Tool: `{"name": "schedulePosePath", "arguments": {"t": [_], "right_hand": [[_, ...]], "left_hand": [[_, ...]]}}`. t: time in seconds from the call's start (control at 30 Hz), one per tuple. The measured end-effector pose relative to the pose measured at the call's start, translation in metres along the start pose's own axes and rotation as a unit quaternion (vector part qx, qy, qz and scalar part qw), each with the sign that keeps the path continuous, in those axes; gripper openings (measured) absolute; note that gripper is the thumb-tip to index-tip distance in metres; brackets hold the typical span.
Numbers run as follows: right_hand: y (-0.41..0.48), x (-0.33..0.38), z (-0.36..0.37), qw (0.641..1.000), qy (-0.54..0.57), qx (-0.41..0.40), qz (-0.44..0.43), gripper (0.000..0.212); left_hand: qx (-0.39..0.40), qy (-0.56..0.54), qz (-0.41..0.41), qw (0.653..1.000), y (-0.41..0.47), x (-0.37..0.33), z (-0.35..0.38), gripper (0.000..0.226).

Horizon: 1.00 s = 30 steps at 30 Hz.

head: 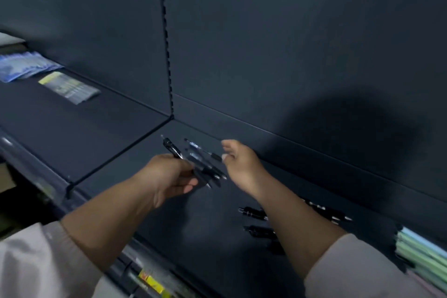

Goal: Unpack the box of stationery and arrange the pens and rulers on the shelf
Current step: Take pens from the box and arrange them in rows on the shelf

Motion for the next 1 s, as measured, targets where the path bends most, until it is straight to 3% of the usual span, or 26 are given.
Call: {"name": "schedulePosePath", "arguments": {"t": [0.13, 0.23, 0.37, 0.43, 0.53, 0.67, 0.73, 0.87, 1.0], "right_hand": [[-0.024, 0.005, -0.005, 0.998, 0.036, 0.033, -0.045, 0.023], [-0.043, -0.003, -0.017, 0.997, -0.024, 0.059, -0.037, 0.026], [-0.069, -0.037, -0.068, 0.986, -0.165, -0.040, 0.006, 0.024], [-0.085, -0.065, -0.098, 0.968, -0.223, -0.106, 0.055, 0.022], [-0.103, -0.107, -0.127, 0.945, -0.246, -0.161, 0.141, 0.023], [-0.111, -0.142, -0.127, 0.953, -0.202, -0.143, 0.175, 0.028], [-0.109, -0.148, -0.120, 0.959, -0.190, -0.140, 0.159, 0.027], [-0.109, -0.144, -0.105, 0.971, -0.152, -0.148, 0.114, 0.020], [-0.115, -0.137, -0.102, 0.973, -0.148, -0.147, 0.095, 0.019]], "left_hand": [[0.037, -0.024, -0.011, 0.999, -0.001, 0.001, 0.019, 0.005], [0.074, -0.032, 0.004, 0.997, -0.003, -0.002, 0.048, 0.002], [0.077, 0.120, 0.069, 0.987, -0.005, 0.006, 0.092, 0.017], [0.071, 0.293, 0.120, 0.946, -0.005, 0.016, 0.108, 0.044], [0.120, 0.531, 0.159, 0.824, -0.012, 0.035, 0.129, 0.095], [0.181, 0.625, 0.141, 0.746, -0.016, 0.066, 0.145, 0.127], [0.184, 0.631, 0.165, 0.735, -0.013, 0.072, 0.146, 0.127], [0.229, 0.567, 0.212, 0.762, -0.009, 0.069, 0.152, 0.114], [0.216, 0.597, 0.242, 0.734, -0.006, 0.066, 0.153, 0.107]]}}
Point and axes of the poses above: each hand's wrist, its own y-axis towards the middle knuckle, its own z-axis out of the palm, x = y × z, the point moved 2 cm from there along y, towards the middle knuckle, and after that the axes turned 8 degrees about x, right-handed, at the moved point
